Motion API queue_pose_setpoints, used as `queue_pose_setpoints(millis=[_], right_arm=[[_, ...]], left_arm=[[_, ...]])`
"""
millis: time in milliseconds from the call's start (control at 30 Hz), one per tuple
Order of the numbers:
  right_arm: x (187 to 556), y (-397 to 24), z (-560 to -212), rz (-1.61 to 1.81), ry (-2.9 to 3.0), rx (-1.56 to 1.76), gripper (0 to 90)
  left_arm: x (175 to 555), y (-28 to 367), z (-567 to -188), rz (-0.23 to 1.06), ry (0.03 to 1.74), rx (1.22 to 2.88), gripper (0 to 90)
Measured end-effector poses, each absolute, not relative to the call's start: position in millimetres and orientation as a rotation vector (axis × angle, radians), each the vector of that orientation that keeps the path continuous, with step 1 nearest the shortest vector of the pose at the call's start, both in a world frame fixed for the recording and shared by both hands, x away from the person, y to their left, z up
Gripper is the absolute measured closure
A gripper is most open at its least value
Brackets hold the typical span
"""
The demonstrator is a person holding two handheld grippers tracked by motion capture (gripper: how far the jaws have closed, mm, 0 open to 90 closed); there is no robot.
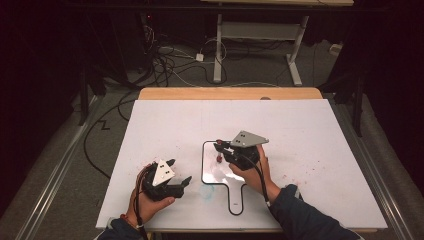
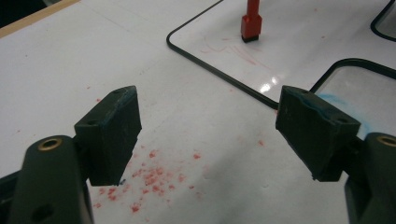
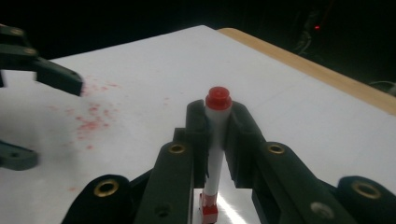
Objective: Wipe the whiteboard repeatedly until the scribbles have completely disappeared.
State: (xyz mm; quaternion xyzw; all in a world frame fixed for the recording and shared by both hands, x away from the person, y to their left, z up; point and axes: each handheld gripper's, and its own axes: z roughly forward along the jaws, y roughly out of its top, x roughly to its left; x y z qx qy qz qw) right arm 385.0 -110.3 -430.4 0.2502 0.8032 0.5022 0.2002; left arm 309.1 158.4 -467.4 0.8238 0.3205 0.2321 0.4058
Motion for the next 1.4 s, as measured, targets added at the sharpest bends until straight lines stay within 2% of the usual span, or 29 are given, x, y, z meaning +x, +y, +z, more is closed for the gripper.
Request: queue_pose_setpoints(millis=[333,667,1067,1400], right_arm=[[358.3,-91.4,-430.1,1.461,2.360,0.555,81.3],[401.9,-108.8,-429.5,1.357,2.234,0.663,81.3],[386.9,-88.3,-431.1,1.449,2.318,0.613,81.3],[414.9,-97.1,-428.3,1.318,2.224,0.675,81.3]], left_arm=[[308.5,157.2,-466.8,0.588,0.797,2.081,20.4],[308.7,159.0,-467.1,0.588,0.798,2.080,20.4],[308.8,156.8,-467.2,0.585,0.789,2.085,20.4],[309.0,157.9,-467.2,0.582,0.792,2.078,20.4]])
